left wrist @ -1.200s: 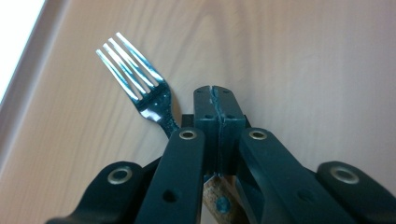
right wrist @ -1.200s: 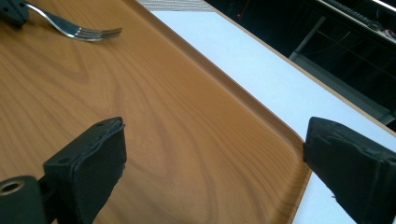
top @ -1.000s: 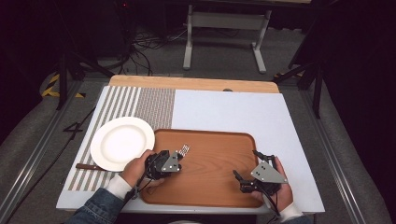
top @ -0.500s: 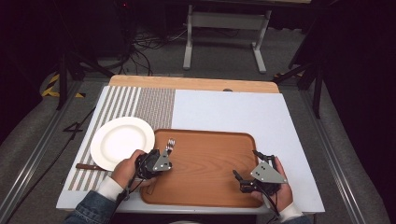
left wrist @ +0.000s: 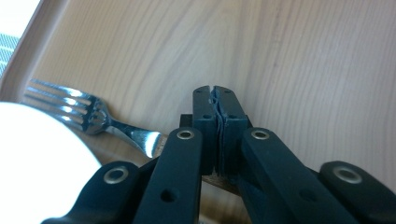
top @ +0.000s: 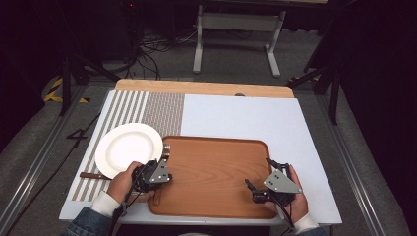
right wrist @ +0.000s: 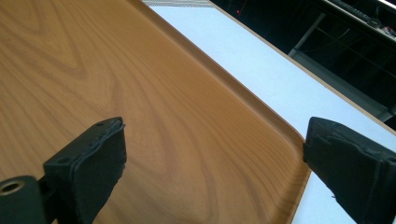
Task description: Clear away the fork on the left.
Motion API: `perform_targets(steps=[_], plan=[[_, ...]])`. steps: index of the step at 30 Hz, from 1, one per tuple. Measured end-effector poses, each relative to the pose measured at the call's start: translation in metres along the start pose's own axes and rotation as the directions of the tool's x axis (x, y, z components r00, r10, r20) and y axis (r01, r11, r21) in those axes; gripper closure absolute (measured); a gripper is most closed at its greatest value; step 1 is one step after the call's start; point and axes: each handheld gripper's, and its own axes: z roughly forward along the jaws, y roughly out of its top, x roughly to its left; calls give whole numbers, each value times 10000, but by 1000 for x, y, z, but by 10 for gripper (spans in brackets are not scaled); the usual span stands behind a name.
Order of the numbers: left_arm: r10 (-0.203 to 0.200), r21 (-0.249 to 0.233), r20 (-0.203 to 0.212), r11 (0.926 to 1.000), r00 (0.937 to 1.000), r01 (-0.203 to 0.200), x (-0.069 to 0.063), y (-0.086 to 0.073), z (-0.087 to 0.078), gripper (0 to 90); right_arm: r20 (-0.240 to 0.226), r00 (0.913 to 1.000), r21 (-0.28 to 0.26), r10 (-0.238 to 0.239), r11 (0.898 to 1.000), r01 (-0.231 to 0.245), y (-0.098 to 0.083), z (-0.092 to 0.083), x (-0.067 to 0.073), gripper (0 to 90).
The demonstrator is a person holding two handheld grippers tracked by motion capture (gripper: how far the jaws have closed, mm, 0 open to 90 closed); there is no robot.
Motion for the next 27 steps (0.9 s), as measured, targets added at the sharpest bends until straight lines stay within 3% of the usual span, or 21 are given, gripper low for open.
perform_targets(steps=[16, 22, 23, 25, 27], plan=[[15, -378, 73, 9993, 10000, -12, 1, -3, -6, 874, 4, 10000, -15, -10, 10000, 10, 0, 0, 0, 69], [266, -1008, 69, 9946, 9996, -257, 3, 4, -7, 868, -9, 10000, -193, 32, 9998, -32, 3, -3, 1, 69], [278, -1387, 168, 9900, 9995, -252, 3, 6, -8, 865, -14, 10000, -189, 22, 9998, -22, 4, -3, 1, 70], [234, -1546, 108, 9877, 9997, -215, 1, 8, -6, 863, -27, 10000, -195, 13, 9998, -13, 4, -3, 2, 70], [512, -1607, 53, 9857, 9987, -497, -2, 14, -2, 856, -1, 10000, -275, -10, 9996, 10, 4, -3, 2, 70]])
